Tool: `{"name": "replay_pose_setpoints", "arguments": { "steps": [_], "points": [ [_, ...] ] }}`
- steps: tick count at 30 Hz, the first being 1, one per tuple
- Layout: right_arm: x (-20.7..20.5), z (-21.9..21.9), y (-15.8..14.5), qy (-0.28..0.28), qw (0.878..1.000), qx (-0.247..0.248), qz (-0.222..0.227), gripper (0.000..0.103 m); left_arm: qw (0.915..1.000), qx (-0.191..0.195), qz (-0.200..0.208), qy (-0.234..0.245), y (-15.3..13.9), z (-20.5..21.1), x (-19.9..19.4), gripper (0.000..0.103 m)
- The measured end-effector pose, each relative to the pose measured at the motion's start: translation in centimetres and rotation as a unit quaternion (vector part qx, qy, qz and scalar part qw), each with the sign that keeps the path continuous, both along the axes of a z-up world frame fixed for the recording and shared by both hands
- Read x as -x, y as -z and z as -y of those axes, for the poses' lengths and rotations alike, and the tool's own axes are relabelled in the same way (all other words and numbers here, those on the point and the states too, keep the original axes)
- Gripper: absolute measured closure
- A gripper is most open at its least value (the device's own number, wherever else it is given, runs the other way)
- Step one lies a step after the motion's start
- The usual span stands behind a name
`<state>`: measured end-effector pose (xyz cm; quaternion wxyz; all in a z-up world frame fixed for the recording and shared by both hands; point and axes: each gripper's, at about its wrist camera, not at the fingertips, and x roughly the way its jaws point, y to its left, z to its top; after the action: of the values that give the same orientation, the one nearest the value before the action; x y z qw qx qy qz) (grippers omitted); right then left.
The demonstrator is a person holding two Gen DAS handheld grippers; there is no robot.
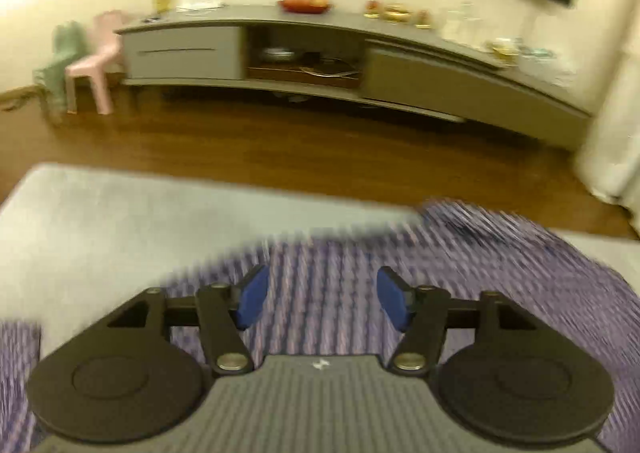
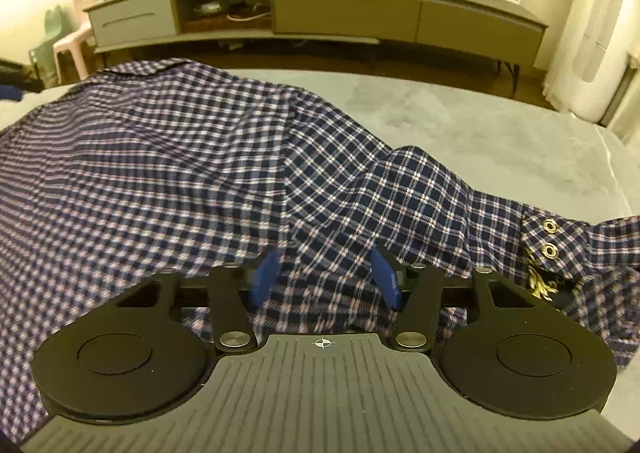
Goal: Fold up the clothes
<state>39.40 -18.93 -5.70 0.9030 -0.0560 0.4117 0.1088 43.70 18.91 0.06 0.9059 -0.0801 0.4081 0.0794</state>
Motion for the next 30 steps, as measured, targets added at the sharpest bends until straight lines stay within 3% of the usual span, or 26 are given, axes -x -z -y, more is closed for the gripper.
{"name": "replay_pose_setpoints", "arguments": {
  "steps": [4,6,9,14,17,21,25,30],
  "points": [
    [4.6,0.2,-2.4,-0.031,0.999,-0.029,-0.016,0.052,0.9991,0.01,-0.036,0.02,2.2,-0.1,6.9,0.039],
    [7.0,-0.2,-2.3,-0.047,0.997,-0.041,-0.036,0.052,0.998,0.01,-0.058,0.022,3.6,-0.2,10.0,0.039],
    [10.6,-0.5,-1.3,-0.069,0.994,-0.054,-0.065,0.052,0.9984,0.008,-0.056,0.005,4.1,-0.9,13.6,0.039],
    [16.5,0.1,-0.5,-0.08,0.995,0.009,-0.056,0.052,0.9966,-0.031,-0.076,-0.005,3.8,-1.1,18.4,0.042],
    [19.3,1.4,-1.5,-0.066,0.997,-0.002,-0.038,0.054,0.9979,-0.03,-0.052,0.024,1.8,0.1,21.8,0.039],
    [23.5,1.4,-1.8,-0.097,0.995,-0.008,-0.031,0.055,0.9945,-0.051,-0.061,0.069,2.3,2.0,26.0,0.038],
    [27.6,0.7,-0.3,-0.138,0.989,0.023,-0.043,0.056,0.9933,-0.044,-0.09,0.058,3.8,0.7,28.6,0.035],
    [30.9,2.7,-0.4,-0.12,0.991,0.02,-0.05,0.055,0.9939,-0.036,-0.095,0.043,3.8,-0.3,32.4,0.029]
  ]
}}
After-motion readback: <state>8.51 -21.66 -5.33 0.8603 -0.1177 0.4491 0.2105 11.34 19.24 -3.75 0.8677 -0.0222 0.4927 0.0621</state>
